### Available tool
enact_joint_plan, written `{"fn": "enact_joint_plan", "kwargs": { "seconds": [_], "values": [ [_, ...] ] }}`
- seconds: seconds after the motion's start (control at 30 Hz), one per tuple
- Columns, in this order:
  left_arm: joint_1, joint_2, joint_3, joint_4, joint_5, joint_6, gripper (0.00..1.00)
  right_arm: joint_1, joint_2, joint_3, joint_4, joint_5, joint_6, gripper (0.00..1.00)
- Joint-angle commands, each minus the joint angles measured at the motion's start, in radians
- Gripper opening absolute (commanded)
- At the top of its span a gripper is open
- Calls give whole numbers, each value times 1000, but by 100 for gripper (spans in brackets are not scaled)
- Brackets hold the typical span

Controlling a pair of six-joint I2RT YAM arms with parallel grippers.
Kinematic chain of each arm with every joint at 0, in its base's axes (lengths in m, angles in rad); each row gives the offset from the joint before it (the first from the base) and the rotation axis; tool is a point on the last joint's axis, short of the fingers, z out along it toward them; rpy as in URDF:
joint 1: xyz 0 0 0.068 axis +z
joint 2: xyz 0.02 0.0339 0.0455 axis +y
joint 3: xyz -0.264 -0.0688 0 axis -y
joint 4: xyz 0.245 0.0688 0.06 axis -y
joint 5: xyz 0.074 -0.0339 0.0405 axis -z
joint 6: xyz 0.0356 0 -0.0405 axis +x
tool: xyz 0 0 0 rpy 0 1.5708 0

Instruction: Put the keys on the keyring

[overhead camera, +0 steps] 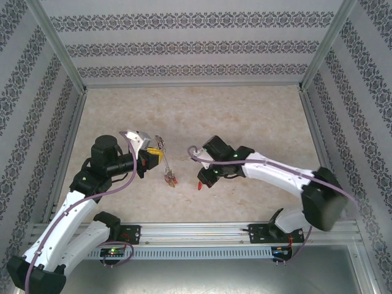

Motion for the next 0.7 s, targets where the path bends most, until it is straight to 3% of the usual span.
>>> {"fn": "enact_joint_plan", "kwargs": {
  "seconds": [0.0,0.13,0.27,0.5,0.67],
  "values": [
    [9,1,19,77,52,1,0,22,-150,-56,133,-117,-72,0],
    [1,7,35,106,113,-12,0,25,-387,-138,307,-188,-90,0],
    [-15,13,50,161,184,-25,0,22,-510,-158,422,-216,-83,0],
    [-67,43,97,235,340,-67,0,20,-537,-183,643,-211,-76,0],
    [-91,58,109,268,387,-105,0,12,-525,-190,685,-195,-97,0]
  ]
}}
